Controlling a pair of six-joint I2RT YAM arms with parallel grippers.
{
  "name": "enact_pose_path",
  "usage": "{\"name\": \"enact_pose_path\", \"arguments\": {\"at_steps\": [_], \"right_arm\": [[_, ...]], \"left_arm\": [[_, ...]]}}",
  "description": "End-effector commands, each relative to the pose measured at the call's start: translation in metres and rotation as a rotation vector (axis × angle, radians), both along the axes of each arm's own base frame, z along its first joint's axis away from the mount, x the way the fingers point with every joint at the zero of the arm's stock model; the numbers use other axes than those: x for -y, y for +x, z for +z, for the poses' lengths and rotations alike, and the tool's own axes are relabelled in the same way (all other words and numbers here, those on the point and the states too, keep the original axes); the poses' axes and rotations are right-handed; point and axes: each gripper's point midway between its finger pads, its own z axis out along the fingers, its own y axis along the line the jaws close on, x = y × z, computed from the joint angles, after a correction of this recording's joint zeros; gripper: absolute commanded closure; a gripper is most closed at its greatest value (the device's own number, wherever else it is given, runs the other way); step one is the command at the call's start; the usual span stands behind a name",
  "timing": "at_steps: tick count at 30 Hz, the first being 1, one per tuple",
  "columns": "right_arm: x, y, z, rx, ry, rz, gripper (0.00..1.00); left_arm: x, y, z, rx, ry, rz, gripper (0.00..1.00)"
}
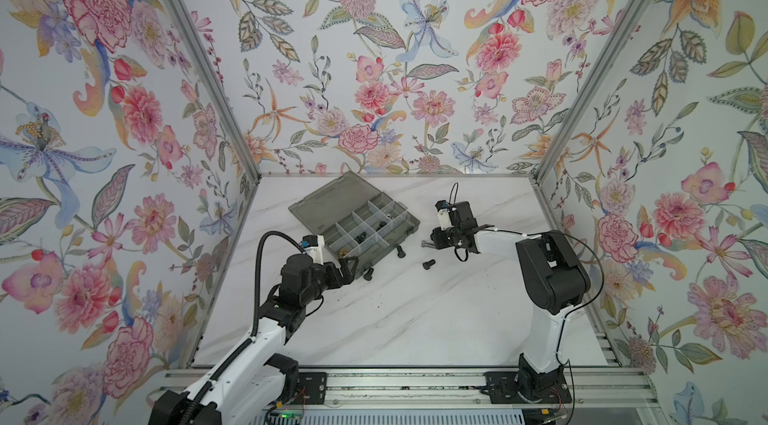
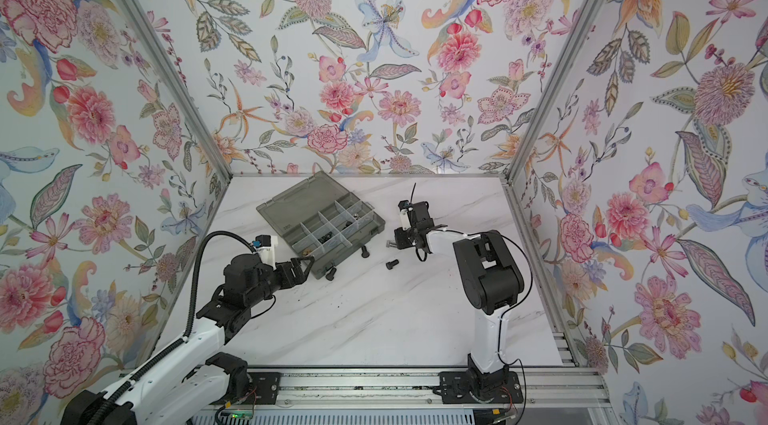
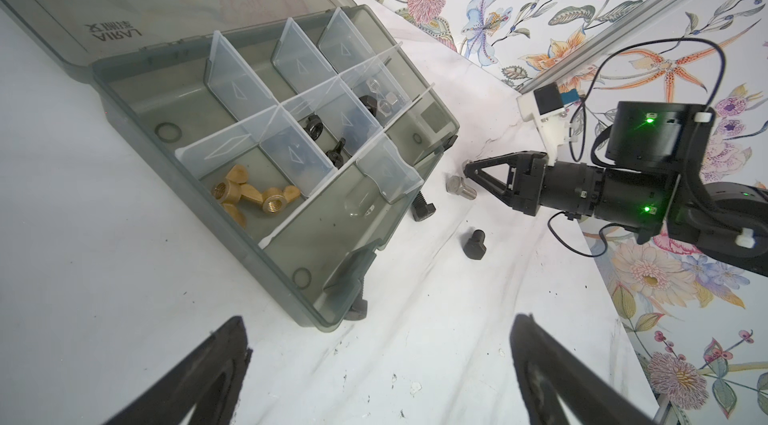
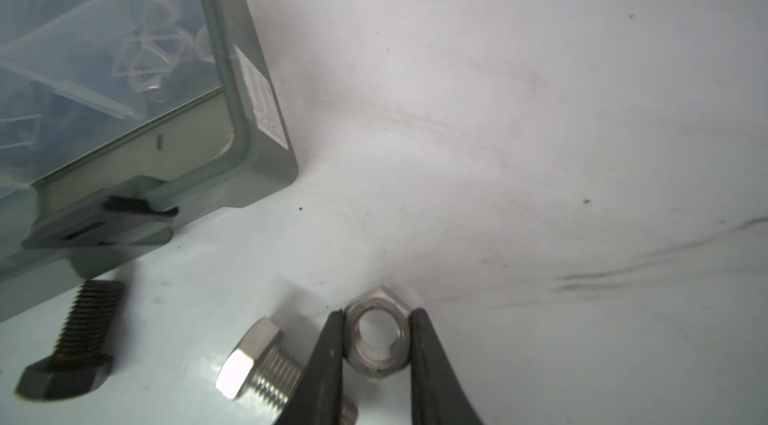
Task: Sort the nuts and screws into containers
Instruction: 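Lift the silver hex nut and carry it over the silver-nut compartment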
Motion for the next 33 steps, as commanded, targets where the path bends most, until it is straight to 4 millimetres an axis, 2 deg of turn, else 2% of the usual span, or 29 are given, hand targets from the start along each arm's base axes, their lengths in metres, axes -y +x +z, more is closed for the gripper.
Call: {"name": "enact_pose_path", "arguments": {"at_steps": [1, 5, 7, 13, 18, 22, 26, 33], "right_arm": [[-0.011, 0.004, 0.067, 0.141, 0.081, 0.062, 0.89], [-0.028, 0.004, 0.112, 0.230, 0.157, 0.145, 0.88], [-0.037, 0.006, 0.126, 0.258, 0.184, 0.177, 0.88], [-0.073, 0.031, 0.143, 0.288, 0.220, 0.237, 0.88], [-0.099, 0.061, 0.138, 0.303, 0.211, 0.238, 0.88], [-0.119, 0.078, 0.125, 0.283, 0.215, 0.244, 0.88], [-0.137, 0.085, 0.103, 0.250, 0.193, 0.254, 0.87], [-0.147, 0.090, 0.070, 0.204, 0.169, 0.243, 0.86]], "left_arm": [[-0.004, 0.003, -0.002, 0.000, 0.004, 0.019, 0.01], [-0.004, 0.003, -0.004, -0.003, -0.002, 0.017, 0.01], [-0.004, 0.002, -0.004, 0.000, -0.003, 0.018, 0.01], [-0.004, 0.000, -0.003, 0.002, -0.004, 0.015, 0.01], [-0.003, -0.001, 0.001, 0.014, 0.001, 0.002, 0.01], [-0.004, -0.003, -0.002, 0.004, 0.011, 0.002, 0.00], [-0.004, -0.003, -0.005, -0.002, 0.011, 0.002, 0.00], [-0.004, -0.004, -0.004, 0.000, 0.007, 0.001, 0.01]]}}
